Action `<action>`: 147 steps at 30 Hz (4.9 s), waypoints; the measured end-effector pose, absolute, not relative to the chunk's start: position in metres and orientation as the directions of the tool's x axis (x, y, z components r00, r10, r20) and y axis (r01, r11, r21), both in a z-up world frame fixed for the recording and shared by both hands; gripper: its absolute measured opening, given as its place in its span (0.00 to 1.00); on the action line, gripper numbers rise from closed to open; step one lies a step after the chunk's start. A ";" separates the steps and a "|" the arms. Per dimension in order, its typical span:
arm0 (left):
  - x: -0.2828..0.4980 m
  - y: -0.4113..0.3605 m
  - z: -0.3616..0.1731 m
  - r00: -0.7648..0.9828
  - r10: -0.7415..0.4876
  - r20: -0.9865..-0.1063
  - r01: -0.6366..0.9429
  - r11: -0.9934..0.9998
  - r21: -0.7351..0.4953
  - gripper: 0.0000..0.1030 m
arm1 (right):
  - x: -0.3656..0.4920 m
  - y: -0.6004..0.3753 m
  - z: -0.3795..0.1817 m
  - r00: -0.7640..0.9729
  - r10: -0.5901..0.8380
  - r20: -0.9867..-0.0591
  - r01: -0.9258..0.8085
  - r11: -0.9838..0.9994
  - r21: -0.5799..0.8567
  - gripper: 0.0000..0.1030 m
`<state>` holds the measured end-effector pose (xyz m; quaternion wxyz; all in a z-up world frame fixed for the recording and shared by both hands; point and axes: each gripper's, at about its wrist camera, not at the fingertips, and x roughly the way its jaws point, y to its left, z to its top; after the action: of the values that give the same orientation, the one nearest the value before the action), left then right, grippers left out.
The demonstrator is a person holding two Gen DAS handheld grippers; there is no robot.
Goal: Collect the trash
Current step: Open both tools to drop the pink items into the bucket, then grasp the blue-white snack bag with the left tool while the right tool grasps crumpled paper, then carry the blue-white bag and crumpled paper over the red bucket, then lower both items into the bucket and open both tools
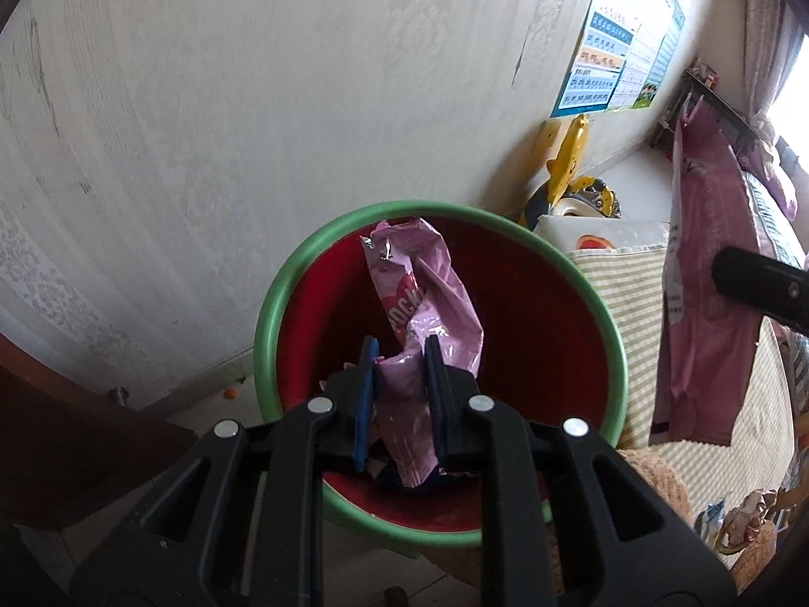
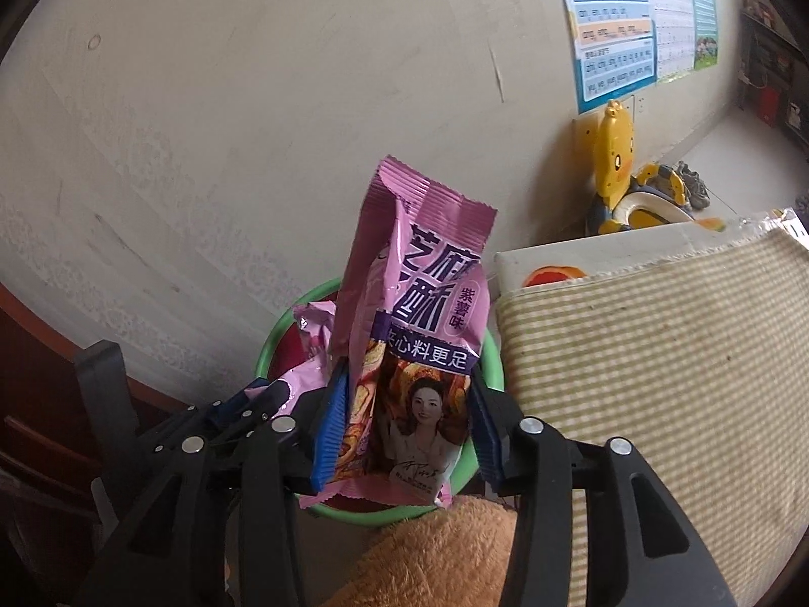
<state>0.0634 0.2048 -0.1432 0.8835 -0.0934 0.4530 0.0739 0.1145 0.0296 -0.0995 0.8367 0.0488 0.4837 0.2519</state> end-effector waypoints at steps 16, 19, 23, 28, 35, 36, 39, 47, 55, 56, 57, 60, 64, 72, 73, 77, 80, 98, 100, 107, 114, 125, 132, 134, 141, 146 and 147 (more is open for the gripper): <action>0.055 0.181 -0.129 0.613 0.006 -0.790 -0.164 0.979 -0.120 0.64 | 0.095 -0.028 -0.096 0.447 0.432 -0.784 -0.273 0.900 0.340 0.75; 0.049 0.158 -0.122 0.621 -0.049 -0.783 -0.093 0.986 -0.136 0.65 | 0.086 -0.061 -0.092 0.477 0.397 -0.784 -0.220 0.918 0.331 0.76; 0.037 0.112 -0.114 0.613 -0.138 -0.778 0.043 0.989 -0.141 0.66 | 0.064 -0.121 -0.093 0.508 0.317 -0.801 -0.118 0.947 0.300 0.78; 0.017 0.056 -0.111 0.563 -0.263 -0.783 0.184 0.964 -0.191 0.70 | 0.022 -0.190 -0.109 0.501 0.209 -0.840 0.033 0.965 0.260 0.78; -0.014 -0.017 -0.127 0.465 -0.341 -0.817 0.332 0.923 -0.196 0.79 | -0.041 -0.250 -0.157 0.417 0.151 -0.896 0.190 0.950 0.248 0.83; -0.018 -0.024 -0.131 0.448 -0.346 -0.825 0.341 0.919 -0.200 0.79 | -0.048 -0.254 -0.163 0.405 0.166 -0.899 0.198 0.944 0.263 0.83; -0.023 -0.048 -0.150 0.375 -0.341 -0.862 0.350 0.913 -0.210 0.81 | -0.061 -0.256 -0.184 0.356 0.215 -0.909 0.201 0.933 0.299 0.83; -0.022 -0.084 -0.189 0.284 -0.253 -0.925 0.411 0.904 -0.121 0.62 | -0.069 -0.259 -0.183 0.411 0.284 -0.866 0.165 0.911 0.377 0.53; -0.020 -0.087 -0.196 0.254 -0.268 -0.929 0.411 0.900 -0.147 0.28 | -0.078 -0.268 -0.173 0.469 0.260 -0.844 0.159 0.915 0.371 0.53; -0.021 -0.086 -0.192 0.266 -0.269 -0.926 0.410 0.901 -0.144 0.27 | -0.078 -0.268 -0.172 0.472 0.257 -0.843 0.156 0.917 0.367 0.53; -0.022 -0.084 -0.187 0.289 -0.268 -0.919 0.410 0.902 -0.134 0.27 | -0.078 -0.268 -0.171 0.474 0.255 -0.843 0.154 0.918 0.364 0.53; -0.022 -0.080 -0.171 0.353 -0.258 -0.900 0.417 0.904 -0.095 0.27 | -0.079 -0.268 -0.168 0.480 0.245 -0.842 0.152 0.923 0.355 0.53; -0.022 -0.077 -0.149 0.432 -0.256 -0.865 0.426 0.903 -0.054 0.27 | -0.076 -0.264 -0.169 0.482 0.238 -0.843 0.155 0.924 0.350 0.53; -0.013 -0.069 -0.114 0.530 -0.259 -0.807 0.399 0.916 -0.032 0.27 | -0.054 -0.251 -0.149 0.520 0.230 -0.823 0.105 0.939 0.328 0.53; -0.011 -0.066 -0.111 0.543 -0.251 -0.802 0.390 0.921 -0.024 0.27 | -0.051 -0.249 -0.150 0.518 0.236 -0.822 0.100 0.938 0.332 0.53; -0.007 -0.057 -0.109 0.566 -0.215 -0.796 0.358 0.934 0.002 0.27 | -0.032 -0.235 -0.155 0.480 0.299 -0.825 0.060 0.926 0.371 0.53; -0.002 -0.041 -0.106 0.584 -0.187 -0.790 0.308 0.951 0.003 0.27 | -0.021 -0.223 -0.162 0.438 0.354 -0.826 0.034 0.912 0.409 0.53; 0.018 0.030 -0.086 0.651 -0.072 -0.756 0.114 0.994 0.004 0.27 | 0.013 -0.178 -0.135 0.470 0.402 -0.786 -0.061 0.903 0.425 0.53; 0.018 0.034 -0.084 0.657 -0.067 -0.751 0.103 0.995 0.001 0.27 | 0.015 -0.175 -0.129 0.485 0.398 -0.778 -0.071 0.905 0.419 0.53; 0.020 0.050 -0.079 0.669 -0.047 -0.742 0.069 0.998 -0.001 0.27 | 0.021 -0.167 -0.114 0.516 0.389 -0.763 -0.096 0.912 0.400 0.54; 0.024 0.070 -0.076 0.676 -0.019 -0.736 0.025 1.000 -0.002 0.27 | 0.029 -0.154 -0.106 0.525 0.395 -0.754 -0.127 0.912 0.390 0.54; 0.027 0.100 -0.074 0.685 0.027 -0.728 -0.041 0.999 -0.001 0.27 | 0.042 -0.123 -0.099 0.513 0.417 -0.750 -0.180 0.907 0.380 0.54; 0.028 0.117 -0.075 0.683 0.047 -0.729 -0.079 0.997 -0.009 0.27 | 0.048 -0.099 -0.092 0.507 0.427 -0.749 -0.219 0.904 0.367 0.54; 0.028 0.122 -0.076 0.682 0.053 -0.729 -0.090 0.996 -0.012 0.27 | 0.050 -0.094 -0.092 0.503 0.429 -0.750 -0.227 0.903 0.364 0.54; 0.029 0.138 -0.079 0.675 0.067 -0.735 -0.119 0.993 -0.019 0.27 | 0.057 -0.077 -0.092 0.491 0.436 -0.754 -0.249 0.900 0.358 0.54; 0.029 0.143 -0.081 0.673 0.070 -0.737 -0.129 0.991 -0.024 0.27 | 0.060 -0.069 -0.091 0.487 0.440 -0.755 -0.261 0.898 0.355 0.54; 0.030 0.145 -0.082 0.672 0.069 -0.738 -0.130 0.991 -0.025 0.27 | 0.060 -0.068 -0.091 0.486 0.441 -0.755 -0.263 0.897 0.355 0.54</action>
<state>0.0296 0.1447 -0.0817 0.9135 -0.0376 0.4014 0.0544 0.0602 -0.0680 -0.0909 0.8567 0.0959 0.4634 0.2052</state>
